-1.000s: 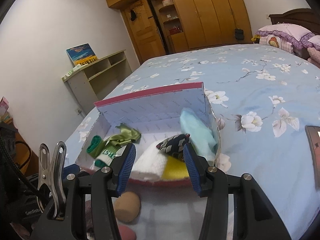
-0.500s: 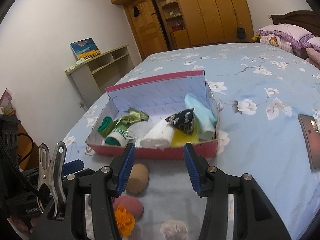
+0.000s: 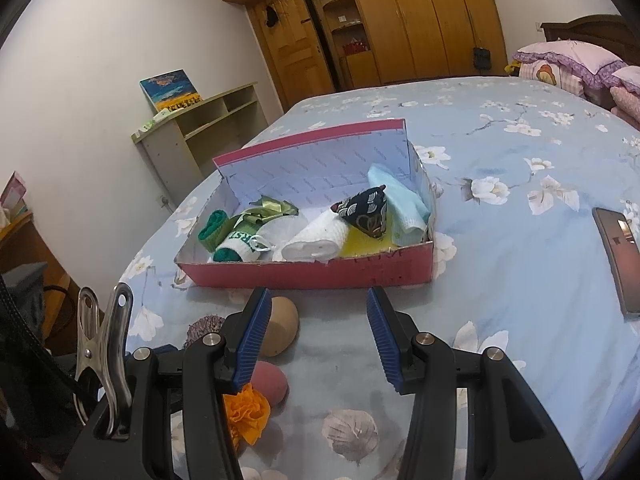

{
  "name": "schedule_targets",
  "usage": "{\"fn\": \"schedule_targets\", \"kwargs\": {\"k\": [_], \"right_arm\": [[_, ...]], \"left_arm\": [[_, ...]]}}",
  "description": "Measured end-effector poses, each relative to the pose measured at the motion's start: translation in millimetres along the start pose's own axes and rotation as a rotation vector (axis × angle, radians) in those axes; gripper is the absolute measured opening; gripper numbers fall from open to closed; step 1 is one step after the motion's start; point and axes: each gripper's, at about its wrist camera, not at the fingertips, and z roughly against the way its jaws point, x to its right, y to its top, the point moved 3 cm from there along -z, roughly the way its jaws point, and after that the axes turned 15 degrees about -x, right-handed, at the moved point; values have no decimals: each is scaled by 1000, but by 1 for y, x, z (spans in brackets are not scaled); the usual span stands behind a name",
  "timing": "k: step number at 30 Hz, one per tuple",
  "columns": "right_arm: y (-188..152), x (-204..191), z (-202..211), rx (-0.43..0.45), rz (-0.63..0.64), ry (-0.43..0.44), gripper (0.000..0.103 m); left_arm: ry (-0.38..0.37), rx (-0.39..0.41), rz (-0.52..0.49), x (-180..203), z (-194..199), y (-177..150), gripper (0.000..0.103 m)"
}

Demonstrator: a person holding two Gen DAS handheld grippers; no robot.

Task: Organize soft objects
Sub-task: 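Grasp the brown knit sock with the left gripper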

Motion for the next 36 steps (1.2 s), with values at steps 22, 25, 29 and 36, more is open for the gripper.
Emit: {"fn": "schedule_targets", "kwargs": {"k": [22,25,29,36], "right_arm": [[-10,6,-18,-47,-26,53,51],[-11,4,-20,-58,-16,57,51],[-13,0,-25,-82,-4,61,51],[-16,-17,-34,-119,53,57,51]], "left_arm": [[22,-4,54,-15,-25,8,54],[16,10,51,-16,-22,6,35],[-24,20,80,-24,-16,5,23],[-52,63,125,-39,0,4,21]]}}
